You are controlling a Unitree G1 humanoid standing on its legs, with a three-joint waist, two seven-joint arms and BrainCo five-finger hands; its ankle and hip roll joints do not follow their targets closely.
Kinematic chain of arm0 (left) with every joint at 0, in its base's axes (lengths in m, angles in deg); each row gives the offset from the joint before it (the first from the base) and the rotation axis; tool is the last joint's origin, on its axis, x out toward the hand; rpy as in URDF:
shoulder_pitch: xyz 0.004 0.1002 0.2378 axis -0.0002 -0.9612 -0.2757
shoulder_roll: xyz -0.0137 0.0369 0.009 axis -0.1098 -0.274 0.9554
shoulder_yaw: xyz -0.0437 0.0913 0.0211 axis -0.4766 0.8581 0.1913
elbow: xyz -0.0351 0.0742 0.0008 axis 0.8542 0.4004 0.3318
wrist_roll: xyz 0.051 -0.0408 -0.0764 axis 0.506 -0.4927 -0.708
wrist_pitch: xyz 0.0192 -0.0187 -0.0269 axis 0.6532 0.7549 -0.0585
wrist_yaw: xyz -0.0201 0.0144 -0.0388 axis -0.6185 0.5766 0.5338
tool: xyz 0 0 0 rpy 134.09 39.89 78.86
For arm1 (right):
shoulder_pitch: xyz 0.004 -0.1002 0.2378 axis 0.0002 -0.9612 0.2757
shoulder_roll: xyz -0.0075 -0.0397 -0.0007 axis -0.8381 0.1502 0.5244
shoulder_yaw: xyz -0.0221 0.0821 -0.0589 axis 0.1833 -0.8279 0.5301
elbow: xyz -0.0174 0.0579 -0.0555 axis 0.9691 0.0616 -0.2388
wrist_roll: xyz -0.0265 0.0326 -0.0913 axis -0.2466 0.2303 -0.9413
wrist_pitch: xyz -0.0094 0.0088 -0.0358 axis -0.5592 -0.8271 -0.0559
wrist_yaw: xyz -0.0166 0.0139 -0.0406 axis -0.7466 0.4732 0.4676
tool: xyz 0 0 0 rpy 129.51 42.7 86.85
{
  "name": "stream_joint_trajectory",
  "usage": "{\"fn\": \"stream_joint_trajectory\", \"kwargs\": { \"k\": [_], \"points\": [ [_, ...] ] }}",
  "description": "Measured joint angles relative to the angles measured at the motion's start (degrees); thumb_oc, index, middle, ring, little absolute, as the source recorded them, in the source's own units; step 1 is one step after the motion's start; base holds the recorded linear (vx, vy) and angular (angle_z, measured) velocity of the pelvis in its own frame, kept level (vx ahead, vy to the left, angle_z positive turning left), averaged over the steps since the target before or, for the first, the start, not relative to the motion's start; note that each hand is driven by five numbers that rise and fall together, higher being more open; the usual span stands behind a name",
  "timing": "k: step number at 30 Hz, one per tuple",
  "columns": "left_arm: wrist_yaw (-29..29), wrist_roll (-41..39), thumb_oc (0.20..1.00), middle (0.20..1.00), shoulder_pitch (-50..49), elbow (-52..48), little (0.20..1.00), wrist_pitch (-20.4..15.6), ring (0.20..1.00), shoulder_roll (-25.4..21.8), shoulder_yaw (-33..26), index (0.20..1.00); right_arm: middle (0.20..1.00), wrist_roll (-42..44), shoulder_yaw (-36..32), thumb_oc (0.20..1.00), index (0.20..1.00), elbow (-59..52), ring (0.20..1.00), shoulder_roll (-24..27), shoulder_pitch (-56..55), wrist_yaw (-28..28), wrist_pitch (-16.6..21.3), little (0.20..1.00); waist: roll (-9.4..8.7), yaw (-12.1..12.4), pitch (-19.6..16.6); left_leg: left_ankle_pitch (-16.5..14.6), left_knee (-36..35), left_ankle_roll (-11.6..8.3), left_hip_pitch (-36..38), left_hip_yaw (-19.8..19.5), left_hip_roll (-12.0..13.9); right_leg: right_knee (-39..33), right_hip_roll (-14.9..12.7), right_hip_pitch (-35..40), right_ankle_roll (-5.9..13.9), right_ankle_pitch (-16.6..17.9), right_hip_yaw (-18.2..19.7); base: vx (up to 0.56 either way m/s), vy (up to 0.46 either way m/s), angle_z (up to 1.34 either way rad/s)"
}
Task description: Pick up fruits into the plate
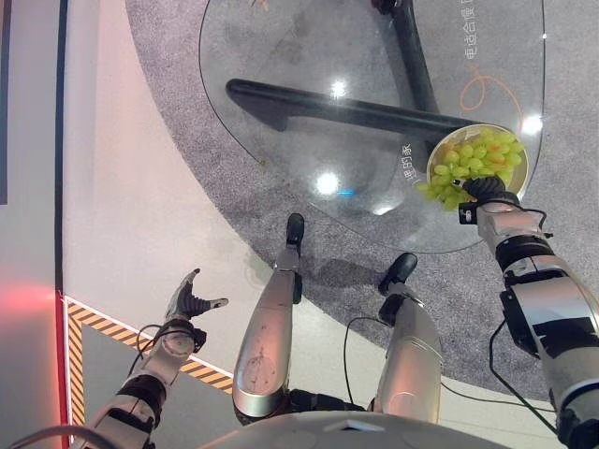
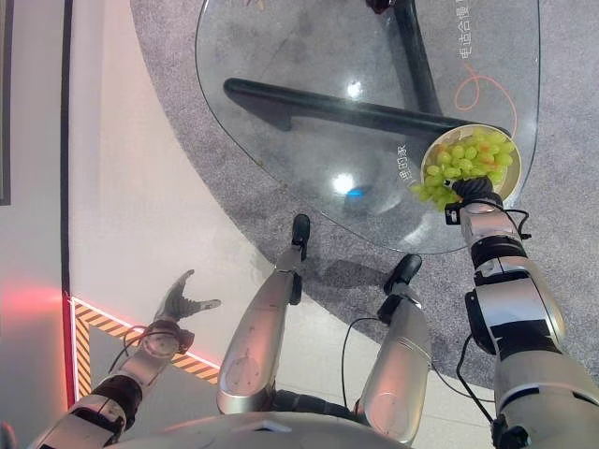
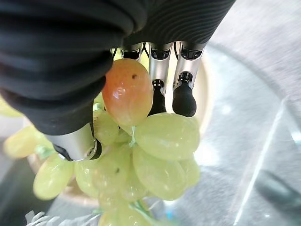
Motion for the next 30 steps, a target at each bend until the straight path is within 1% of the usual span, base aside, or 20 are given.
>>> {"fn": "stream_joint_trajectory", "kwargs": {
  "k": [3,5,7,9,12,13,15,16,18,20,21,22,23,24,25,26,27,28,29,30],
  "points": [
    [0.1,-1.0,1.000,1.000,0.0,0.2,1.000,0.2,1.000,-0.3,0.0,1.000,1.000,0.1,-1.2,1.000,1.000,1.3,1.000,0.1,-1.1,2.0,-1.3,1.000,0.02,-0.2,0.0,0.0,0.0,0.06,1.1,0.0,-0.1,-0.1,-0.1,1.1,0.01,0.0,0.1,0.00,0.000,0.00],
    [0.5,-1.1,1.000,1.000,0.0,0.6,1.000,0.1,1.000,-0.4,0.0,1.000,1.000,0.0,-1.8,1.000,1.000,2.1,1.000,0.2,-2.4,2.9,-1.0,1.000,0.02,-0.2,0.0,-0.1,0.0,0.14,2.1,0.2,-0.1,-0.2,0.0,2.0,0.01,0.0,0.2,-0.01,0.009,-0.02],
    [1.8,-1.1,1.000,1.000,-0.2,1.3,1.000,0.1,1.000,-0.4,-0.1,1.000,1.000,0.0,-1.9,1.000,1.000,2.3,1.000,0.1,-5.1,2.7,0.8,1.000,0.04,-0.5,0.0,-0.4,-0.2,0.23,3.8,0.4,-0.1,-1.3,0.2,3.9,0.03,0.0,0.6,0.02,0.033,-0.06],
    [3.0,-1.1,1.000,1.000,-0.2,2.3,1.000,0.0,1.000,-0.3,-0.1,1.000,1.000,0.0,-2.2,1.000,1.000,2.2,1.000,-0.1,-7.6,2.5,3.3,1.000,0.03,-1.0,0.0,-0.6,-0.6,0.40,6.2,0.8,-0.1,-2.7,0.4,6.5,0.31,0.2,0.7,0.04,0.024,-0.07],
    [4.4,-1.2,1.000,1.000,-0.5,3.4,1.000,-0.1,1.000,-0.3,-0.3,1.000,1.000,0.0,-2.5,1.000,1.000,-0.5,1.000,0.0,-12.4,2.2,9.2,1.000,-0.02,-2.7,0.0,-0.9,-2.4,0.54,11.4,1.7,0.1,-6.8,1.2,12.2,0.65,1.5,0.9,0.04,0.016,-0.11],
    [4.5,-1.7,1.000,1.000,-0.6,3.2,1.000,-0.3,1.000,-0.2,-0.6,1.000,1.000,-0.3,-2.8,1.000,1.000,-3.4,1.000,-0.1,-14.3,2.3,11.6,1.000,-0.07,-3.4,-0.1,-1.2,-3.2,0.54,12.7,2.0,0.4,-8.2,1.6,13.6,0.70,1.9,1.0,0.06,0.011,-0.15],
    [4.6,-2.1,1.000,1.000,-0.7,3.2,1.000,-0.2,1.000,0.0,-1.5,1.000,1.000,-2.3,-2.7,1.000,1.000,-11.3,1.000,-0.3,-18.4,3.0,16.4,1.000,-0.26,-4.4,-0.2,-0.8,-4.9,0.41,15.1,2.8,1.0,-11.7,2.8,16.5,0.78,3.7,1.1,0.07,0.001,-0.19],
    [4.8,-2.1,1.000,1.000,-0.8,3.2,1.000,-0.1,1.000,0.2,-2.1,1.000,1.000,-2.9,-2.6,1.000,1.000,-14.3,1.000,-0.4,-19.6,3.1,17.7,1.000,-0.30,-4.8,-0.2,-0.7,-5.6,0.38,15.9,2.9,1.2,-12.8,3.1,17.3,0.72,4.1,1.1,0.07,0.002,-0.17],
    [5.3,-2.1,1.000,1.000,-1.0,3.6,1.000,-0.1,1.000,0.4,-2.6,1.000,1.000,-4.9,-2.2,1.000,1.000,-20.0,1.000,-1.7,-22.7,4.2,21.5,1.000,-0.80,-5.9,-0.9,-0.3,-7.4,-0.18,18.4,3.5,1.9,-15.5,4.3,19.9,0.50,5.2,1.1,0.08,-0.002,-0.15],
    [5.4,-2.1,1.000,1.000,-1.4,4.6,1.000,-0.1,1.000,1.2,-3.4,1.000,1.000,-6.7,-2.1,1.000,1.000,-22.7,1.000,-3.0,-26.0,4.5,24.7,1.000,-1.36,-6.3,-3.0,0.0,-9.2,-0.54,20.1,3.9,2.4,-17.4,5.1,21.4,0.50,6.0,1.1,0.08,-0.011,-0.13],
    [5.4,-2.0,1.000,1.000,-2.2,6.0,1.000,-0.1,1.000,1.7,-3.7,1.000,1.000,-8.6,-2.1,1.000,1.000,-24.5,1.000,-4.3,-29.4,4.5,27.8,1.000,-2.32,-6.6,-5.2,0.0,-10.3,-0.70,21.8,4.4,2.7,-18.9,5.6,23.0,0.56,6.2,1.1,0.08,-0.016,-0.16],
    [5.4,-1.7,1.000,1.000,-3.4,7.4,1.000,-0.1,1.000,2.0,-4.4,1.000,1.000,-9.8,-2.0,1.000,1.000,-25.4,1.000,-5.5,-32.2,4.4,29.6,1.000,-3.42,-7.1,-7.5,-0.1,-11.2,-0.85,23.3,4.7,3.0,-19.8,6.0,24.3,0.56,6.2,1.1,0.07,-0.009,-0.15],
    [5.4,-1.5,1.000,1.000,-3.8,8.3,1.000,-0.1,1.000,2.2,-4.6,1.000,1.000,-10.1,-2.0,1.000,1.000,-25.5,1.000,-6.0,-33.5,4.1,30.4,1.000,-3.99,-7.4,-8.6,-0.1,-11.9,-0.85,24.3,5.0,3.1,-20.5,6.2,25.1,0.56,6.2,1.1,0.03,0.000,-0.07],
    [5.4,-1.5,1.000,1.000,-3.8,8.3,1.000,-0.1,1.000,2.2,-4.6,1.000,1.000,-10.1,-2.0,1.000,1.000,-25.5,1.000,-6.0,-33.5,4.1,30.4,1.000,-3.99,-7.4,-8.6,-0.1,-11.9,-0.85,24.3,5.0,3.1,-20.5,6.2,25.1,0.56,6.2,1.1,0.09,0.018,-0.13],
    [5.4,-1.3,1.000,1.000,-5.7,10.9,1.000,0.1,1.000,2.3,-4.7,1.000,1.000,-10.5,-1.6,1.000,1.000,-25.6,1.000,-7.4,-37.6,3.8,31.9,1.000,-6.27,-8.8,-13.0,-0.4,-13.9,-1.22,27.3,6.0,3.3,-22.7,6.7,27.8,0.58,6.2,1.1,0.10,0.020,-0.17],
    [5.5,-0.8,1.000,1.000,-5.8,12.7,1.000,0.2,1.000,2.7,-5.3,1.000,1.000,-10.5,-1.9,1.000,1.000,-25.5,1.000,-9.0,-40.4,2.7,32.4,1.000,-7.26,-9.8,-14.5,-0.7,-14.7,-1.66,29.1,6.8,3.6,-23.7,7.0,29.2,0.60,6.2,1.3,0.13,0.021,-0.23],
    [5.6,-0.8,1.000,1.000,-5.8,14.8,1.000,0.8,1.000,2.9,-6.1,1.000,1.000,-10.6,-2.2,1.000,1.000,-25.0,1.000,-9.8,-41.5,1.5,32.4,1.000,-8.00,-10.0,-15.4,-0.9,-14.7,-1.87,30.5,7.2,3.7,-24.2,7.2,30.8,0.65,6.2,1.4,0.07,0.008,-0.19],
    [5.7,-0.8,1.000,1.000,-6.0,15.5,1.000,1.2,1.000,3.0,-6.3,1.000,1.000,-10.9,-1.8,1.000,1.000,-24.9,1.000,-10.4,-42.7,0.9,32.4,1.000,-8.36,-10.1,-16.4,-1.3,-14.7,-2.06,31.1,7.4,3.8,-24.5,7.4,31.3,0.68,6.2,1.7,0.11,0.009,-0.26],
    [5.8,-0.8,1.000,1.000,-6.7,16.0,1.000,1.3,1.000,3.1,-6.5,1.000,1.000,-11.6,-1.4,1.000,1.000,-24.4,1.000,-11.5,-45.5,-1.2,32.4,1.000,-8.99,-10.7,-19.0,-1.9,-14.7,-2.28,31.3,8.3,4.1,-25.0,7.6,31.2,0.74,6.1,2.3,0.12,0.011,-0.26],
    [6.1,-0.7,1.000,1.000,-6.7,15.9,1.000,1.5,1.000,3.2,-6.8,1.000,1.000,-11.6,-1.2,1.000,1.000,-23.7,1.000,-11.7,-46.6,-2.4,32.1,1.000,-9.12,-11.4,-19.7,-2.0,-14.7,-2.29,31.7,8.6,4.1,-25.0,7.7,31.3,0.74,6.1,2.6,0.14,0.016,-0.23]
  ]
}}
